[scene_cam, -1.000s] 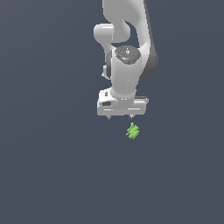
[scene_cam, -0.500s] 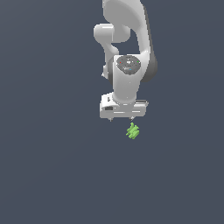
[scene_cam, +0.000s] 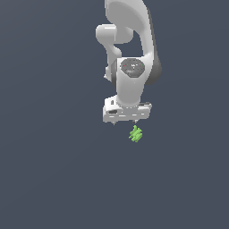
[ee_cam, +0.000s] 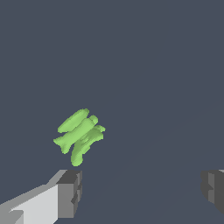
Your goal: Pick up the object and move it to a goal position.
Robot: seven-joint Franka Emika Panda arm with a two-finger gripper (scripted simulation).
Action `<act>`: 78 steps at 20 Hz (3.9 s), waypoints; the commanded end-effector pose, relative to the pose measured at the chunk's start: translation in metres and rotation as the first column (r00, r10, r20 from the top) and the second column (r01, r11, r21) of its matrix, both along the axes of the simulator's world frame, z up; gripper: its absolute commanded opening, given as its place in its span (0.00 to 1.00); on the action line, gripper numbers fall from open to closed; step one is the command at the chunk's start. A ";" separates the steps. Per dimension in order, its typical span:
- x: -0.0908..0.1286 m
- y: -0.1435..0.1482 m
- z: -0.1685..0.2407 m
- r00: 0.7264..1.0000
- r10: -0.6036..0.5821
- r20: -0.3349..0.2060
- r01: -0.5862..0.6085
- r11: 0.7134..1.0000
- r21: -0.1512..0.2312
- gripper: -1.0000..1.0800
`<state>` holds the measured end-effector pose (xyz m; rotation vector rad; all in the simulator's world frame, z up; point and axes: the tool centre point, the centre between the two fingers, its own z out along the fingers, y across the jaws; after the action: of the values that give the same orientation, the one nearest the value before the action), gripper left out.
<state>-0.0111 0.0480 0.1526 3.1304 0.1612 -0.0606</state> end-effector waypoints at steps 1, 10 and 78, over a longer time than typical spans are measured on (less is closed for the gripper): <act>0.000 0.003 -0.004 0.999 0.034 0.001 -0.034 0.999 0.000 0.96; 0.001 0.024 -0.024 0.968 0.249 0.011 -0.249 0.969 0.003 0.96; -0.015 0.015 -0.046 0.775 0.631 0.038 -0.632 0.775 0.007 0.00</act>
<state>-0.0245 0.0719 0.0951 2.9010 1.2047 -0.0008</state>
